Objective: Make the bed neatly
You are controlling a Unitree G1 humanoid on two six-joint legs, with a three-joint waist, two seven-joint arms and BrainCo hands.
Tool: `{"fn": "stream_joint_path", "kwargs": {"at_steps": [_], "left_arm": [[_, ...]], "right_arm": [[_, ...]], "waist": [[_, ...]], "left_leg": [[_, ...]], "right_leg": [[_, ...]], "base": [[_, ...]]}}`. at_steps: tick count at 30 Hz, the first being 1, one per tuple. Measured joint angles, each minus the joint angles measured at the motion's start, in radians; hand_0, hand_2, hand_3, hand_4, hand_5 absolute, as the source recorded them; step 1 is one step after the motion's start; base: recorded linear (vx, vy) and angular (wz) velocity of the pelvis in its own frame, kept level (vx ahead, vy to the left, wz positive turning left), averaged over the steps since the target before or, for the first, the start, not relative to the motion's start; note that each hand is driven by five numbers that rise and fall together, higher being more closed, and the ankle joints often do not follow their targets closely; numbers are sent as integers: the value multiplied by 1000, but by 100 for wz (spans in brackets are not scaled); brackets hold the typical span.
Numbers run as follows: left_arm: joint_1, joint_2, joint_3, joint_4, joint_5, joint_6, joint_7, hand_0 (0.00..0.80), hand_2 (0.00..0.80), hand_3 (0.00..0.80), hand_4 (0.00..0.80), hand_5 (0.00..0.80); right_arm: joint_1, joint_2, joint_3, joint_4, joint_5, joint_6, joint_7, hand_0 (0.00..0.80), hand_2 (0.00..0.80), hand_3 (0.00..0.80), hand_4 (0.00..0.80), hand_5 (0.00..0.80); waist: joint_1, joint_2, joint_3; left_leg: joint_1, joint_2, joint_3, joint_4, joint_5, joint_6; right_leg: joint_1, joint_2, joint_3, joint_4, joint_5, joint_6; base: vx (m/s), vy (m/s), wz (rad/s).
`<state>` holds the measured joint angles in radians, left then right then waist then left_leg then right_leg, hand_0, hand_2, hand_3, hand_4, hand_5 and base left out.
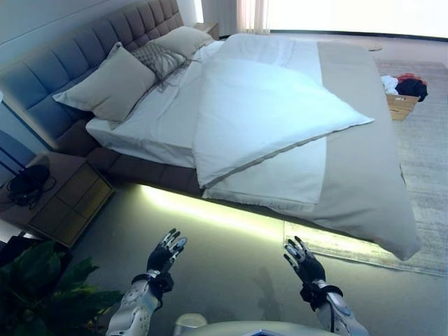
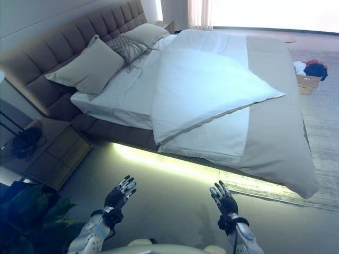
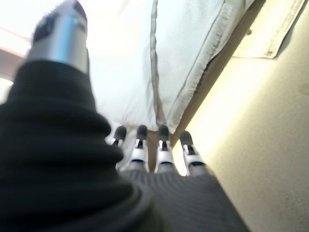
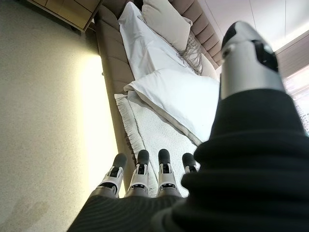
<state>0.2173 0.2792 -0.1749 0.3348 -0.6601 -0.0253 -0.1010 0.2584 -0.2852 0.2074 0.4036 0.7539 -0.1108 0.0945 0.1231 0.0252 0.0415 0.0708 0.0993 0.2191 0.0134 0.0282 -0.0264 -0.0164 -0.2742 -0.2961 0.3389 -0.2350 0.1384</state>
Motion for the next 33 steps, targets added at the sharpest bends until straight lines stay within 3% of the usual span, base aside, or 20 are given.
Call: {"fn": "stream_joint_path", "kwargs": {"at_steps": [16, 22, 33], "left_arm": [[3, -4, -5, 1, -4, -32, 3, 0, 0, 0, 0, 0], [4, -4, -42, 2, -4, -34, -19, 0, 0, 0, 0, 0], [4, -9, -42, 12, -13, -49, -31, 0, 0, 0, 0, 0]], "right_arm": [[21, 24, 0, 9, 0, 10, -15, 0, 0, 0, 0, 0], [26, 19, 0, 9, 2, 20, -17, 0, 0, 0, 0, 0], [32, 1, 3, 8, 17, 26, -19, 0, 0, 0, 0, 0]], "waist": [[-5, 4, -19], [-2, 8, -5], [0, 3, 8]], "left_leg": [[23, 6, 4, -3, 0, 0], [-11, 2, -2, 18, 0, 0], [-11, -14, -3, 29, -1, 0]], "right_leg": [[45, 9, -19, -24, -2, 6], [10, -5, -25, 16, -15, 4], [14, -17, -16, 16, -8, 9]], "base": [[16, 8, 3], [-29, -12, 6], [-11, 83, 1]]}}
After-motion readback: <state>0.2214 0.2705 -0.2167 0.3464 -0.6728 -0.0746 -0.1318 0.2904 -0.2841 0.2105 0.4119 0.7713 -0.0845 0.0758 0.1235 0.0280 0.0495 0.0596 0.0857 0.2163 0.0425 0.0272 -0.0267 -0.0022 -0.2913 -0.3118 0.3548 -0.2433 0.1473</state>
